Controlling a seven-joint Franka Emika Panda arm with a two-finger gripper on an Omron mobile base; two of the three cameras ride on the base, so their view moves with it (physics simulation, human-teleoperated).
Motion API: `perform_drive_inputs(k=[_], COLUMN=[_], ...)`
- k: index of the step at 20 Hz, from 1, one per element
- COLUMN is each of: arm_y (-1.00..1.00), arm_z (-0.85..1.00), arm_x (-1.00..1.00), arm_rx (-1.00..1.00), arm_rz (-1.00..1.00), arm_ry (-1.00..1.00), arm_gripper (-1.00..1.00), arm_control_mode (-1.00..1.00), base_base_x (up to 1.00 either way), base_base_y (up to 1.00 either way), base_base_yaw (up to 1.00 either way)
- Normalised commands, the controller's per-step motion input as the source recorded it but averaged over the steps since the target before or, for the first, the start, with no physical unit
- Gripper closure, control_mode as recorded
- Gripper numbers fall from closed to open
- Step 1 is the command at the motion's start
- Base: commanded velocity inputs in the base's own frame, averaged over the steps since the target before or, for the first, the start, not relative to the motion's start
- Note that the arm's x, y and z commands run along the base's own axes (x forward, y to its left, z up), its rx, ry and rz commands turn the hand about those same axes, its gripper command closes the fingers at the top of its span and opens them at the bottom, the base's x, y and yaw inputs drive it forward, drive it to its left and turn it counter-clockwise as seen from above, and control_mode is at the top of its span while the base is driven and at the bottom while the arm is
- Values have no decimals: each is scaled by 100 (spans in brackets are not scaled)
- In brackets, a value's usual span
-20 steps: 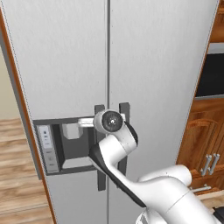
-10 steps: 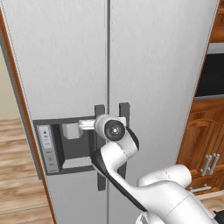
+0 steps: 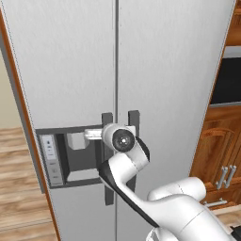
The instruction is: Open the freezer door, pick up the ice cube tray from the freezer, and place it on the dining counter.
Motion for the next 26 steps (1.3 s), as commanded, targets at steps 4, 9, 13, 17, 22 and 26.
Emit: perform_drive_inputs(k=[4,9,13,17,22,26], arm_y=[0,2,16,36,61,68], arm_z=[0,0,0,0,0,0], arm_x=[0,-21,-59,-63,-48,-41], arm_rx=[0,0,0,0,-2,-3], arm_rz=[0,0,0,-2,-3,-6], arm_ry=[0,0,0,0,0,0], arm_gripper=[100,100,100,100,100,100], arm_control_mode=[-100,-100,-100,-100,-100,-100], base_base_x=[0,0,0,0,0,0], base_base_y=[0,0,0,0,0,0], base_base_yaw=[0,0,0,0,0,0])
